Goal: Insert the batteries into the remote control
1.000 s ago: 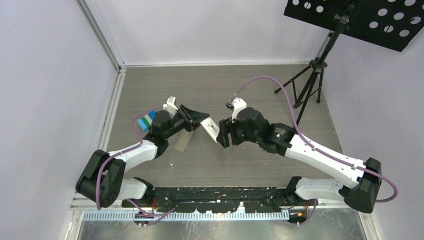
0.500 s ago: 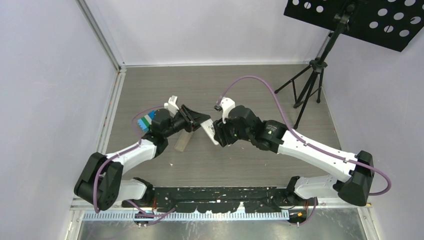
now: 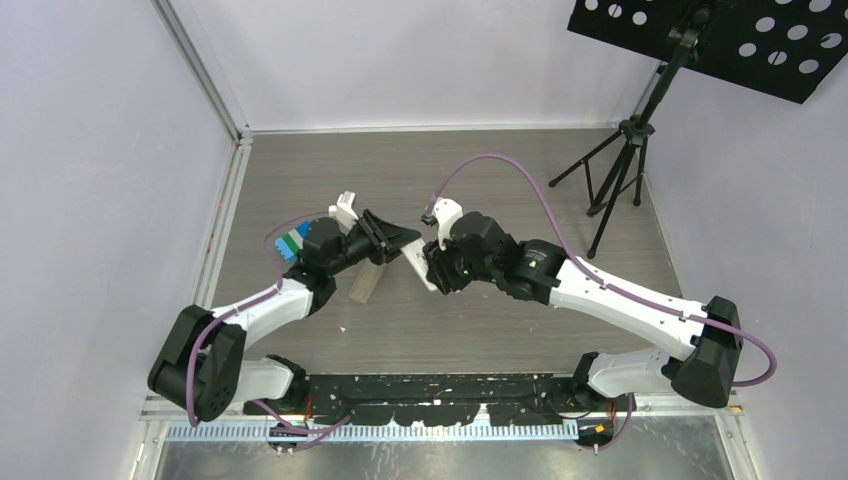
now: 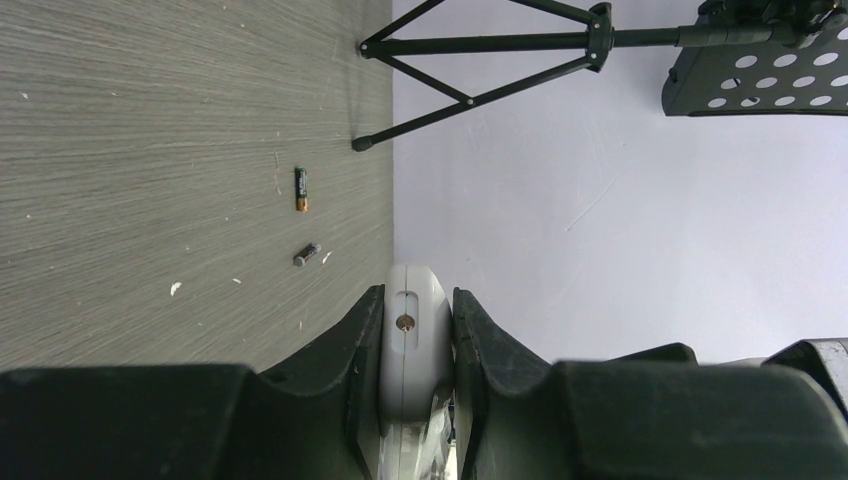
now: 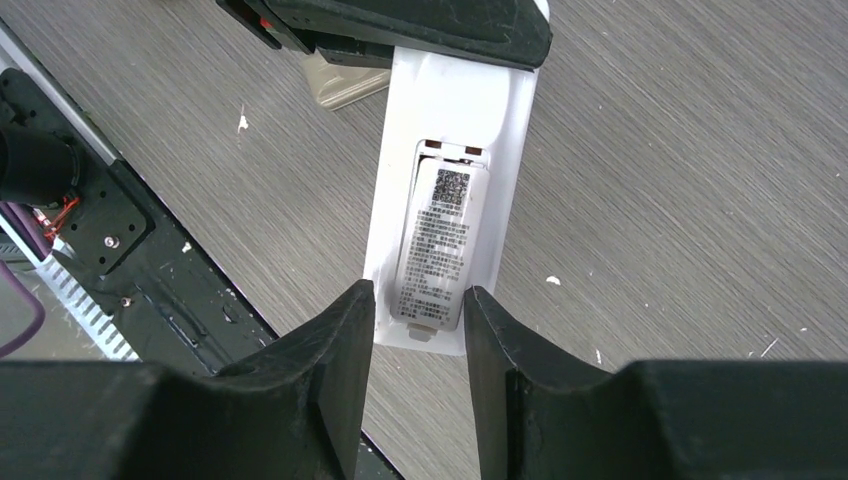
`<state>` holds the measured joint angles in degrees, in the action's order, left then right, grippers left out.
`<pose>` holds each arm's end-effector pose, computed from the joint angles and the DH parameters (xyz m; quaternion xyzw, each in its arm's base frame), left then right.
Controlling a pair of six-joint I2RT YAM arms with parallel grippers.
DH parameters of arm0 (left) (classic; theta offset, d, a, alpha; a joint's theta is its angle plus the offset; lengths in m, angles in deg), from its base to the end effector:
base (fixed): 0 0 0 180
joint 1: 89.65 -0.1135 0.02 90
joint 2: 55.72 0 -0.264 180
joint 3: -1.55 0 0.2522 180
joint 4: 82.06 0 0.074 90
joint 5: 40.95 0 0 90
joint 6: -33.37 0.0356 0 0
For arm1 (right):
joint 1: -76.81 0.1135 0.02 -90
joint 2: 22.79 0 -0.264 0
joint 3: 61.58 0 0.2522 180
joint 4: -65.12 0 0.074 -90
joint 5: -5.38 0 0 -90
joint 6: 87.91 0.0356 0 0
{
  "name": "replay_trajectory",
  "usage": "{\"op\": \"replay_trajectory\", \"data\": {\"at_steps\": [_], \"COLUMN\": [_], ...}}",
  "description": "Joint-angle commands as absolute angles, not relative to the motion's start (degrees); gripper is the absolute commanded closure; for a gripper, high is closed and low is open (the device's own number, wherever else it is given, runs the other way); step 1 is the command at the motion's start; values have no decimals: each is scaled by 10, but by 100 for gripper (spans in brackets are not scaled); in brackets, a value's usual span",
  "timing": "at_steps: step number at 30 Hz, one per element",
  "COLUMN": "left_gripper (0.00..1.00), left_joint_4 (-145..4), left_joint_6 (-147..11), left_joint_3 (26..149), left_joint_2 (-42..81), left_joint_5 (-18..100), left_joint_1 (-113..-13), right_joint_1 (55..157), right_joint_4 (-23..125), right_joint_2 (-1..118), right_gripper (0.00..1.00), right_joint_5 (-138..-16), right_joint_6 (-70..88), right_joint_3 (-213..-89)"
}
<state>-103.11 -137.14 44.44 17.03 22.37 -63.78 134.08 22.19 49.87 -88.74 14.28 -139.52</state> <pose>0.2315 -0.1300 0.2239 -0.2057 0.7253 -0.6119 0.2391 0.1531 0.2334 0.3218 -0.3292 0.8344 0.2246 0.3807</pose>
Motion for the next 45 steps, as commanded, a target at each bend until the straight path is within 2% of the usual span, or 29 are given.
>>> {"op": "replay_trajectory", "data": {"at_steps": [1,4,10,14,26,45], "left_gripper": [100,100,100,100,100,100], "left_joint_4": [-1042,-1043,-1044,-1045,-1082,-1125], "left_joint_6": [-1367,-1366,-1364,-1362,-1351,-1352], "left_joint_3": [470,471,470,467,451,445], "left_joint_2": [149,149,147,146,138,138], "left_joint_5": [211,209,210,214,225,214], "left_joint_1": [-635,-635,-635,-635,-635,-635], "right_joint_1": [1344,1344,1344,1344,1344,1342], "right_joint_4": [231,229,230,234,272,263], "right_joint_2": [506,509,508,493,434,472], "right_gripper": [59,60,71,74,76,76], "right_joint_5": [-886,-891,-906,-905,-897,-921], "right_joint_6": [137,137,151,163,216,221], "right_joint_3": [-1419,-1420,-1422,-1420,-1390,-1397]}}
